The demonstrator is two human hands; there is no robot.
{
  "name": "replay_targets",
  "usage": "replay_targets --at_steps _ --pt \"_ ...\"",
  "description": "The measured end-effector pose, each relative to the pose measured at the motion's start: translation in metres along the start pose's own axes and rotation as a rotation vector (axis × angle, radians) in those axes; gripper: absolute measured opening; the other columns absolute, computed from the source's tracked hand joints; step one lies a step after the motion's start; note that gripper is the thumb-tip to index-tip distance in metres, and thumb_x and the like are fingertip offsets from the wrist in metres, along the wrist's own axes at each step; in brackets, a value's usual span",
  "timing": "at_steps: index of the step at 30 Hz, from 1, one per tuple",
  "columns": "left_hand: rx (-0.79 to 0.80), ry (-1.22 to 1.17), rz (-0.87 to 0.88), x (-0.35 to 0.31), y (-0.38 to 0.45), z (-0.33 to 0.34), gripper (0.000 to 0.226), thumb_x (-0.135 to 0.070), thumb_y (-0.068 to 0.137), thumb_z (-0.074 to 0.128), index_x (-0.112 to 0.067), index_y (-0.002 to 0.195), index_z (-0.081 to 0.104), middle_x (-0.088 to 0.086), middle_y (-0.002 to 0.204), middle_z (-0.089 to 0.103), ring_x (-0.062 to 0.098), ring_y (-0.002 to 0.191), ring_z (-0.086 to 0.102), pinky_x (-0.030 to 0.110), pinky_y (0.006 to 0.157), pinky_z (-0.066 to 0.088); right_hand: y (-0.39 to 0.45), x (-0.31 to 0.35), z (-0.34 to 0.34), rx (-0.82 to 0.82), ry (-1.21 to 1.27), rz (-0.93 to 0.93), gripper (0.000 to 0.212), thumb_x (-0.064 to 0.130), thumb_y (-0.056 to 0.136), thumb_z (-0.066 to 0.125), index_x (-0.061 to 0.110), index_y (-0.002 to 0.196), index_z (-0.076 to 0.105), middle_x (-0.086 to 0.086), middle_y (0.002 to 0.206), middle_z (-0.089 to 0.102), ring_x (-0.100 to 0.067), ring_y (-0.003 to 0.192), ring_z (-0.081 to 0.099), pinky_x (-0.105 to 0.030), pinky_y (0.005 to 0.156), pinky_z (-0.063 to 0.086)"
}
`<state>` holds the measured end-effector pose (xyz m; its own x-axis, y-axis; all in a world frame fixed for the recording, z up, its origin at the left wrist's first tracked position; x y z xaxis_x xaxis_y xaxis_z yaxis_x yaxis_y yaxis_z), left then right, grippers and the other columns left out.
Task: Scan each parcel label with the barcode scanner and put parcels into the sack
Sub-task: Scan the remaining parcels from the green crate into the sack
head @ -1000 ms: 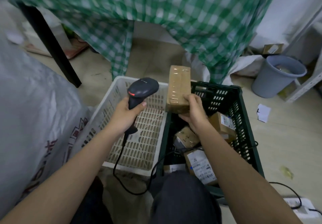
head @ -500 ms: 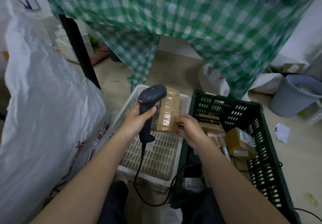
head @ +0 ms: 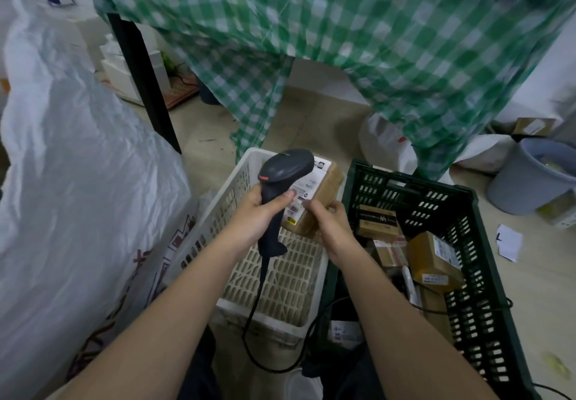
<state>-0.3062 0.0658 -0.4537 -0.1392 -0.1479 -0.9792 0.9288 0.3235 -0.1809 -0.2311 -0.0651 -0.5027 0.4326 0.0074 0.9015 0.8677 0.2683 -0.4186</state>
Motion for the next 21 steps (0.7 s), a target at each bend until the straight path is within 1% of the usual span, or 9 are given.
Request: replay_targets --at_steps 4,6,8,10,13,15,17,19,21 --pt "-0.106 0.054 0.016 0.001 0.003 -0.012 0.023 -0.018 0.089 0.066 -0.015 0.111 0.061 0.002 0.097 0.071 0.013 0.087 0.069 0.028 0.082 0.051 0.006 0.005 -0.014 -0.039 0.104 -0.015 0.056 0.015 0.083 0.069 0.016 0.131 0.041 -0.004 0.116 0.062 -0.022 0.103 0.064 -0.047 0.094 0.052" --pt "-0.131 0.107 0.002 0.004 0.005 -0.019 0.027 -0.017 0.089 0.067 -0.009 0.114 0.060 0.003 0.092 0.070 0.012 0.083 0.068 0.032 0.083 0.050 0.008 0.005 -0.022 -0.069 0.160 -0.025 0.058 0.013 0.084 0.070 0.014 0.134 0.042 -0.004 0.119 0.062 -0.020 0.104 0.063 -0.041 0.091 0.053" --pt "-0.129 0.156 -0.014 0.006 0.004 -0.023 0.029 -0.016 0.089 0.066 -0.007 0.116 0.059 0.005 0.095 0.070 0.015 0.085 0.068 0.035 0.088 0.050 0.010 0.005 -0.030 -0.074 0.192 -0.033 0.060 0.011 0.083 0.072 0.012 0.136 0.043 -0.005 0.122 0.061 -0.017 0.103 0.063 -0.035 0.085 0.053" --pt "-0.118 0.216 -0.021 0.007 0.004 -0.025 0.029 -0.018 0.089 0.066 -0.009 0.115 0.058 0.007 0.098 0.070 0.019 0.091 0.068 0.040 0.093 0.050 0.012 0.003 -0.036 -0.085 0.163 -0.031 0.064 0.010 0.080 0.075 0.012 0.136 0.044 -0.004 0.122 0.063 -0.018 0.103 0.064 -0.037 0.090 0.053" --pt "-0.080 0.312 0.004 0.008 0.004 -0.027 0.027 -0.022 0.087 0.069 -0.012 0.111 0.059 0.007 0.095 0.070 0.021 0.092 0.068 0.046 0.094 0.050 0.014 0.001 -0.042 -0.093 0.135 -0.029 0.068 0.008 0.077 0.078 0.012 0.136 0.045 -0.004 0.120 0.065 -0.021 0.106 0.065 -0.043 0.097 0.052" --pt "-0.057 0.355 0.021 0.009 0.004 -0.026 0.020 -0.022 0.087 0.069 -0.018 0.105 0.059 0.006 0.096 0.070 0.022 0.094 0.068 0.044 0.093 0.050 0.013 0.001 -0.045 -0.090 0.139 -0.020 0.067 0.009 0.078 0.078 0.013 0.136 0.045 -0.005 0.121 0.064 -0.019 0.103 0.065 -0.039 0.091 0.054" --pt "-0.042 0.385 0.030 0.010 0.003 -0.024 0.016 -0.022 0.089 0.067 -0.026 0.101 0.057 0.003 0.097 0.069 0.020 0.096 0.066 0.037 0.090 0.050 0.013 0.001 -0.047 -0.091 0.169 -0.010 0.069 0.009 0.079 0.078 0.014 0.138 0.043 -0.004 0.119 0.064 -0.016 0.099 0.065 -0.037 0.085 0.055" --pt "-0.038 0.404 0.036 0.010 0.002 -0.022 0.016 -0.021 0.089 0.066 -0.028 0.099 0.056 0.001 0.095 0.069 0.019 0.096 0.065 0.033 0.087 0.049 0.012 0.002 -0.049 -0.085 0.225 -0.011 0.069 0.011 0.081 0.076 0.016 0.140 0.041 -0.001 0.115 0.065 -0.013 0.096 0.065 -0.038 0.086 0.056" --pt "-0.042 0.405 0.041 0.010 0.002 -0.023 0.015 -0.022 0.090 0.065 -0.027 0.100 0.056 0.002 0.095 0.069 0.019 0.096 0.065 0.033 0.087 0.048 0.012 0.002 -0.051 -0.080 0.221 -0.015 0.066 0.015 0.084 0.074 0.018 0.141 0.042 -0.001 0.117 0.066 -0.014 0.099 0.065 -0.042 0.089 0.055"
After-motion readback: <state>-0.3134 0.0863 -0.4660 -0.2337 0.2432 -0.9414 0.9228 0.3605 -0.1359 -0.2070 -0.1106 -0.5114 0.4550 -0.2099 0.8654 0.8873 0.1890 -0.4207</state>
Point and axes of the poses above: each hand's wrist, its own y-axis towards the middle knuckle, its own z-axis out of the palm, x = y × z, the point moved 2 cm from there along y, towards the middle knuckle
